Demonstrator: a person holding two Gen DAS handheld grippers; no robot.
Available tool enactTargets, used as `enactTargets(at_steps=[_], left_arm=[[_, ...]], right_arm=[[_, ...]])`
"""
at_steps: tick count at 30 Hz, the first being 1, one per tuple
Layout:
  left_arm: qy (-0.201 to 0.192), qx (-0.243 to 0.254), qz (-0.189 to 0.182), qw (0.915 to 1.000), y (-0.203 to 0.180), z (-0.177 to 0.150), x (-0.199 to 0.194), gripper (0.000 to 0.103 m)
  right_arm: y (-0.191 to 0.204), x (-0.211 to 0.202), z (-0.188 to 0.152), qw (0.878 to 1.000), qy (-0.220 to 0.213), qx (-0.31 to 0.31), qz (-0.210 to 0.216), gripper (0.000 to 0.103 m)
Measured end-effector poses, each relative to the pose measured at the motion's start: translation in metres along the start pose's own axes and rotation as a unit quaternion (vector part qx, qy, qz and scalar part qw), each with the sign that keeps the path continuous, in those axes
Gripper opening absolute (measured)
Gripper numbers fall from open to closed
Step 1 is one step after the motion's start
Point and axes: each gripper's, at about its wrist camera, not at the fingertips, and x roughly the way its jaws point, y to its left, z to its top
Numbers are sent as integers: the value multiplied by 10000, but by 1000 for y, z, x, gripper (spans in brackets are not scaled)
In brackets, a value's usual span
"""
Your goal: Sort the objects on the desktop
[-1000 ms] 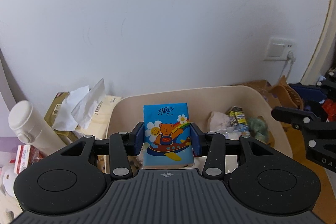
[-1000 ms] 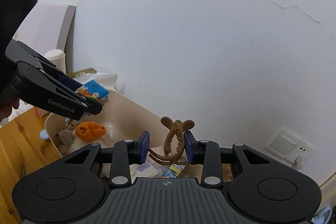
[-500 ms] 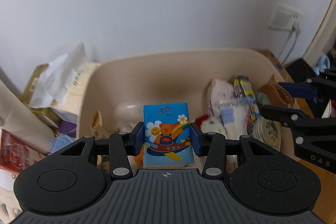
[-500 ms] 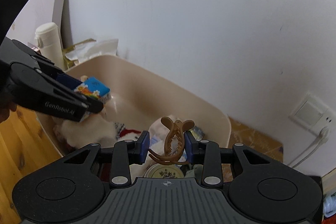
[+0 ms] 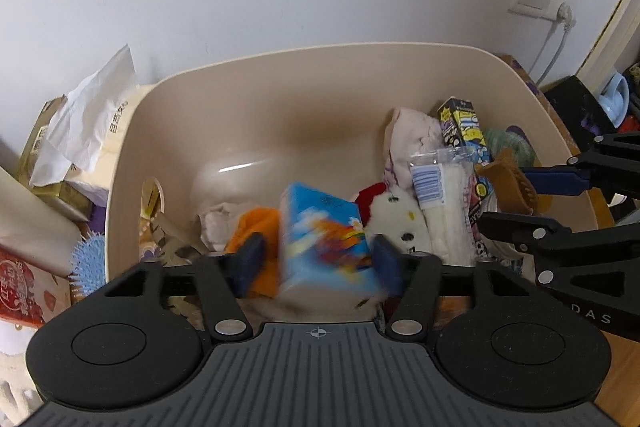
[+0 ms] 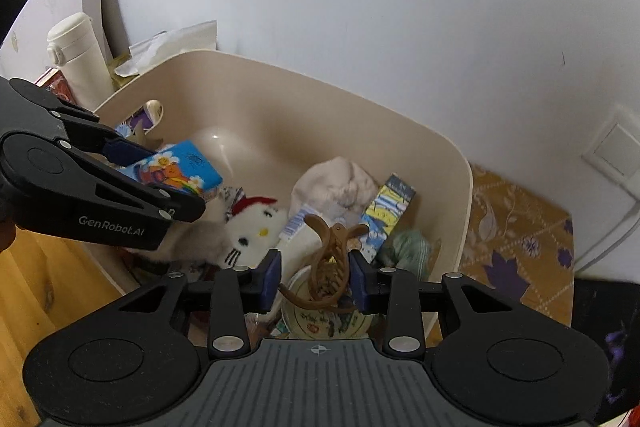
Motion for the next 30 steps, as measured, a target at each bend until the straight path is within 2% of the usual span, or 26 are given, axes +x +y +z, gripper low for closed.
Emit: enactTargets(at_steps=[4, 9, 13, 15, 21, 30], left_arm=[[7, -31, 27, 10000, -1, -1, -1, 77], [11, 1, 44, 10000, -2, -2, -5, 78], [-73, -4, 79, 9999, -2, -3, -13, 85], [-109, -19, 95, 9999, -1, -4, -18, 85], [-235, 5, 170, 9996, 0, -10, -36, 86], [-477, 34, 72, 9988, -1, -20, -71, 86]], right_arm=[[-3, -4, -2, 9999, 12, 109, -51, 56], [-6, -11, -3, 9996, -7, 271, -51, 78], [-10, -19, -3, 9988, -32, 492, -58, 80], [-11, -25, -4, 9978, -87, 643, -100, 89], [-11, -45, -7, 9951, -308, 905, -267, 100], [1, -78, -12, 9920, -536, 1043, -464, 103]])
